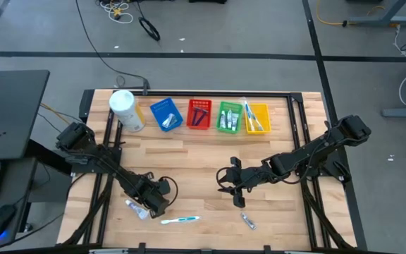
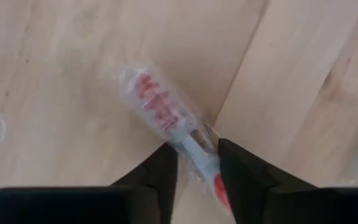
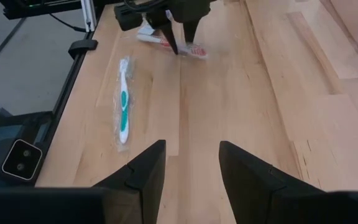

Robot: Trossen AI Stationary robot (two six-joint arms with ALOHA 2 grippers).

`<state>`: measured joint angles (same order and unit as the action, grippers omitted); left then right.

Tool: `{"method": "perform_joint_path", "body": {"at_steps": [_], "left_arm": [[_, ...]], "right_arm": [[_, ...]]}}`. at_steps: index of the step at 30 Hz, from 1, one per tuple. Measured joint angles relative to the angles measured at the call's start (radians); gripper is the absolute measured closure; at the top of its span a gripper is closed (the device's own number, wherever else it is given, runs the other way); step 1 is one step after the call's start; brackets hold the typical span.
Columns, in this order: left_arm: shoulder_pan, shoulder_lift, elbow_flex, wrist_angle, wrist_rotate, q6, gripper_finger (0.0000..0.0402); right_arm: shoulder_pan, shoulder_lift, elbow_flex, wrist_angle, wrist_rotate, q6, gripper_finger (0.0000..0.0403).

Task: Pick & Place Travel size toiletries
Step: Put the orange toothbrush into the yellow basket

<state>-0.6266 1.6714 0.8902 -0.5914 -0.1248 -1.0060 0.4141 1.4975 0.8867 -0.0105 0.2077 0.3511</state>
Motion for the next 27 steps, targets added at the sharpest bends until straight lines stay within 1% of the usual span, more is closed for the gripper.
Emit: {"method": "perform_joint_path", "body": {"at_steps": [3,7,10,12,16,19,21,24,27], "left_arm": [[0.000,0.000,0.000,-0.001,-0.028,-0.002,0.0318],[0.000,0.000,0.000,0.010,-0.138,-0.004,0.0362],[0.008,0.000,0.000,0.009,-0.187,-0.003,0.0386],[0.016,-0.001,0.000,0.018,-0.237,-0.007,0.0393],[0.042,-0.002,0.047,0.030,-0.390,-0.003,0.0395],[0.064,-0.003,0.119,0.035,-0.482,0.086,0.0392],[0.078,-0.003,0.183,0.039,-0.534,0.170,0.0392],[0.095,-0.003,0.285,0.049,-0.603,0.300,0.0396],[0.111,-0.004,0.372,0.105,-0.635,0.433,0.0397]], "right_arm": [[0.000,0.000,0.000,0.001,0.000,0.000,0.0243],[0.000,0.000,0.000,0.001,0.000,0.000,0.0243],[0.000,0.000,0.000,0.001,0.000,0.000,0.0243],[0.000,0.000,0.000,0.001,0.008,0.000,0.0243],[0.000,0.000,0.000,0.001,0.106,0.000,0.0243],[-0.001,0.000,0.000,0.001,0.162,0.000,0.0243],[-0.001,0.000,-0.011,0.029,0.167,0.000,0.0243],[0.000,0.000,-0.063,0.144,0.166,0.000,0.0243],[-0.008,0.000,-0.128,0.306,0.167,-0.020,0.0243]]}}
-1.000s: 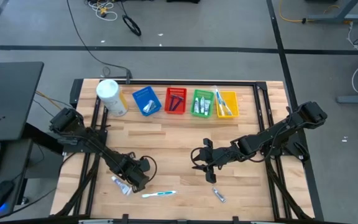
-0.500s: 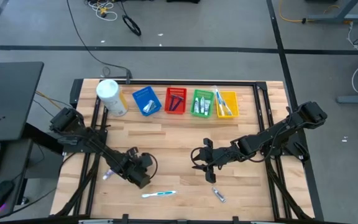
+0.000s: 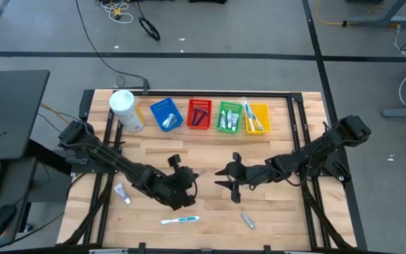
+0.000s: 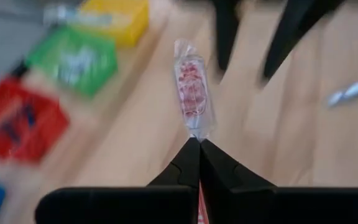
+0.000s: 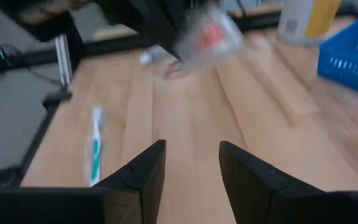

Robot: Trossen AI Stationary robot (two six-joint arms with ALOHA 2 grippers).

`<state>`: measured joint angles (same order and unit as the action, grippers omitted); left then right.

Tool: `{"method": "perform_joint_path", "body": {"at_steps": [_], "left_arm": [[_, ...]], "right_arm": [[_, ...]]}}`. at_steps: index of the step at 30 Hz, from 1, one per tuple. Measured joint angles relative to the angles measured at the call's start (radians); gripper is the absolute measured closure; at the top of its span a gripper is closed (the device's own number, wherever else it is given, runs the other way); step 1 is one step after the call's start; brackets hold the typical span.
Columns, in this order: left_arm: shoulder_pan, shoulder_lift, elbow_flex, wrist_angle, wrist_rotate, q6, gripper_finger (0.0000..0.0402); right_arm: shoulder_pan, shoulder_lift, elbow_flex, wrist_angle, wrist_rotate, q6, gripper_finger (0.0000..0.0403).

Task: Pick & Place Travel size toiletries
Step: Put the orange toothbrush into the yellow basket

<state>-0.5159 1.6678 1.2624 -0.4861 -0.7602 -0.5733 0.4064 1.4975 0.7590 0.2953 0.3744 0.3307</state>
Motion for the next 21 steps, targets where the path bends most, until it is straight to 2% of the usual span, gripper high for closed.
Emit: {"method": "perform_joint_path", "body": {"at_steps": [4,7,13,15,21], "left_arm": [[0.014,-0.001,0.051,0.125,-0.001,0.159,0.0392],[0.025,-0.001,0.052,0.242,0.005,0.267,0.0393],[0.058,0.001,0.052,0.410,0.037,0.400,0.0394],[0.071,0.001,0.052,0.441,0.063,0.416,0.0392],[0.102,0.002,0.051,0.480,0.126,0.434,0.0397]], "right_arm": [[-0.008,0.000,-0.076,0.242,0.000,-0.064,0.0243],[-0.013,0.000,-0.104,0.347,-0.001,-0.083,0.0243],[-0.022,0.000,-0.107,0.398,-0.064,-0.087,0.0243],[-0.021,0.000,-0.107,0.427,-0.096,-0.104,0.0243],[-0.022,0.000,-0.107,0.507,-0.096,-0.135,0.0243]]}}
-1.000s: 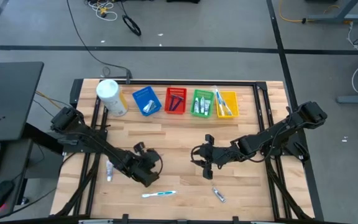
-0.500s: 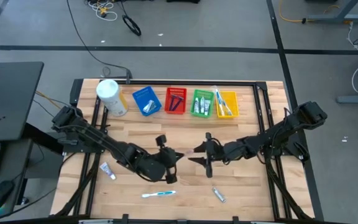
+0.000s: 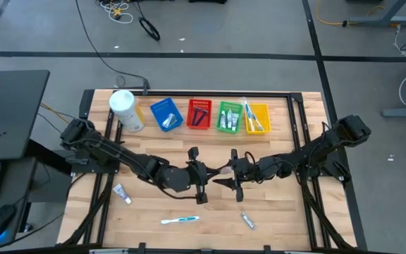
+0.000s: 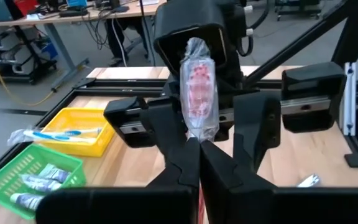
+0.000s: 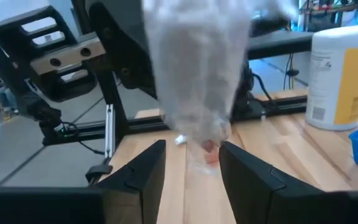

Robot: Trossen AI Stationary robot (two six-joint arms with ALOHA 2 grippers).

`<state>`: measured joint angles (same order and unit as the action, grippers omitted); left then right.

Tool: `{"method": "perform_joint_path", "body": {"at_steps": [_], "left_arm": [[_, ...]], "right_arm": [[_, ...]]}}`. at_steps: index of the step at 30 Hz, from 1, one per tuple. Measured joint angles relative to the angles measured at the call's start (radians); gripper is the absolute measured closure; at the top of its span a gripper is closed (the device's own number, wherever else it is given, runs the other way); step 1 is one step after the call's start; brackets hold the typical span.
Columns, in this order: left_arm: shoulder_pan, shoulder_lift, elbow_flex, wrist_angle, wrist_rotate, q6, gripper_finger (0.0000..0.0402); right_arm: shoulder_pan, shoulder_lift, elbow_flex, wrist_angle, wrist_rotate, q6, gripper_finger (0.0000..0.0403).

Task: Pick & Place Travel size toiletries
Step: Put the orange toothbrush into the yellow basket

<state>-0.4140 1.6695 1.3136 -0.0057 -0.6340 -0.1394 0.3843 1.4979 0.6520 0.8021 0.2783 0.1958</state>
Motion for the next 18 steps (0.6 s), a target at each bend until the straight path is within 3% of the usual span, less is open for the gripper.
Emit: {"method": "perform_joint_path", "body": {"at_steps": [18], "left_arm": [[0.012,0.001,0.000,0.023,0.077,-0.010,0.0390]], "right_arm": [[0.001,0.000,0.000,0.020,0.085,-0.003,0.0243]]}}
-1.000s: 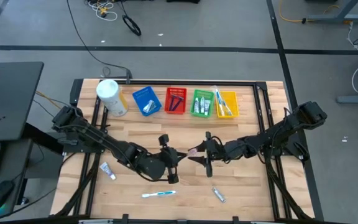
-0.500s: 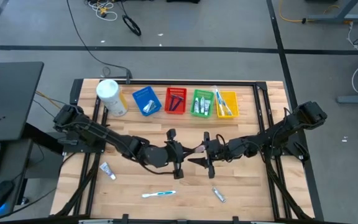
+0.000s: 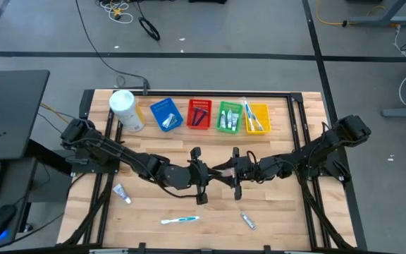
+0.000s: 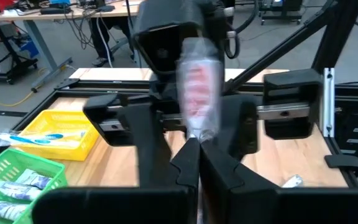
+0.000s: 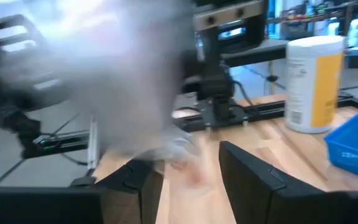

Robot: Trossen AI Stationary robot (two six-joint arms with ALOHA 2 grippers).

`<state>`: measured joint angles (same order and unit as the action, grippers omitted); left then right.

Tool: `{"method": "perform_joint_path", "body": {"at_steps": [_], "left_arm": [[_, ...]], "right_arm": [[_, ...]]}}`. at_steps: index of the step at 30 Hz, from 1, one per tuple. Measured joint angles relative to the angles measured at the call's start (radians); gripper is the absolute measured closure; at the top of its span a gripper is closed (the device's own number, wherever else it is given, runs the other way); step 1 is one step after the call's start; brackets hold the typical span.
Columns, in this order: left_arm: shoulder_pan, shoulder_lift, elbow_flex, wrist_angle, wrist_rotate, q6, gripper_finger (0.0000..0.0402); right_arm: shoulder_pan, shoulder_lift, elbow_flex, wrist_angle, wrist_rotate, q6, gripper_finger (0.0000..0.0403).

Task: Pick & Place Travel size toiletries
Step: Put the orange toothbrush into the yellow basket

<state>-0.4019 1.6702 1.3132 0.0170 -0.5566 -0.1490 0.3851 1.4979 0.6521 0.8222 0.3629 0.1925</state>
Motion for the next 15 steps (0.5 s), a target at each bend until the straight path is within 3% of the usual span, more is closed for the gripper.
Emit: {"method": "perform_joint_path", "body": {"at_steps": [7,15], "left_arm": [[0.003,0.000,0.000,0.004,-0.016,0.008,0.0394],[0.023,0.000,0.000,0.003,-0.018,-0.012,0.0396]], "right_arm": [[-0.001,0.000,0.000,0.012,0.028,-0.010,0.0251],[-0.001,0.000,0.000,0.006,0.026,-0.051,0.0335]]}}
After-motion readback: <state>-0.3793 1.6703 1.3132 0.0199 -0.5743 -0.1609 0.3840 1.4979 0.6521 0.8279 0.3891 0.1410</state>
